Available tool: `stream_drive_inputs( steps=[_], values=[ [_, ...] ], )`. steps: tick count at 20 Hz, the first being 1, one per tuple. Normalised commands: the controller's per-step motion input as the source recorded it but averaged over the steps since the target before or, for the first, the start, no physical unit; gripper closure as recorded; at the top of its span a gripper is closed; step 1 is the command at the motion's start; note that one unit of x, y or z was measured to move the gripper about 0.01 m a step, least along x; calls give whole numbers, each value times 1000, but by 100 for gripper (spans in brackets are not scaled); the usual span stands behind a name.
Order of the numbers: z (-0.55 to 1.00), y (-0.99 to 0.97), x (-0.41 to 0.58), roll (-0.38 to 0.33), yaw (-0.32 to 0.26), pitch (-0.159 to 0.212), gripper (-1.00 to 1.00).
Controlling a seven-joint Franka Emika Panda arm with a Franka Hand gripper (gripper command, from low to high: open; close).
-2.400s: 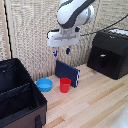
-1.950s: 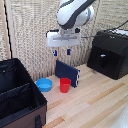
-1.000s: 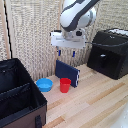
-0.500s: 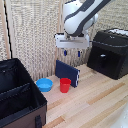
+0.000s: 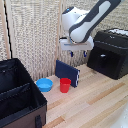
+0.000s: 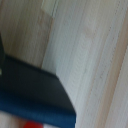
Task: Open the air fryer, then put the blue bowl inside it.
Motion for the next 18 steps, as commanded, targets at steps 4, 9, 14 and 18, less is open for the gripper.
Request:
stream_drive_inputs(
  steps=[4, 9, 14, 18],
  values=[
    [-254, -601, 0, -251, -40, -27, -100],
    [-286, -563, 0, -223, -44, -81, -100],
    [-235, -594, 18, -195, -2, -101, -100],
    [-142, -676, 0, -118, 63, -81, -100]
  ],
)
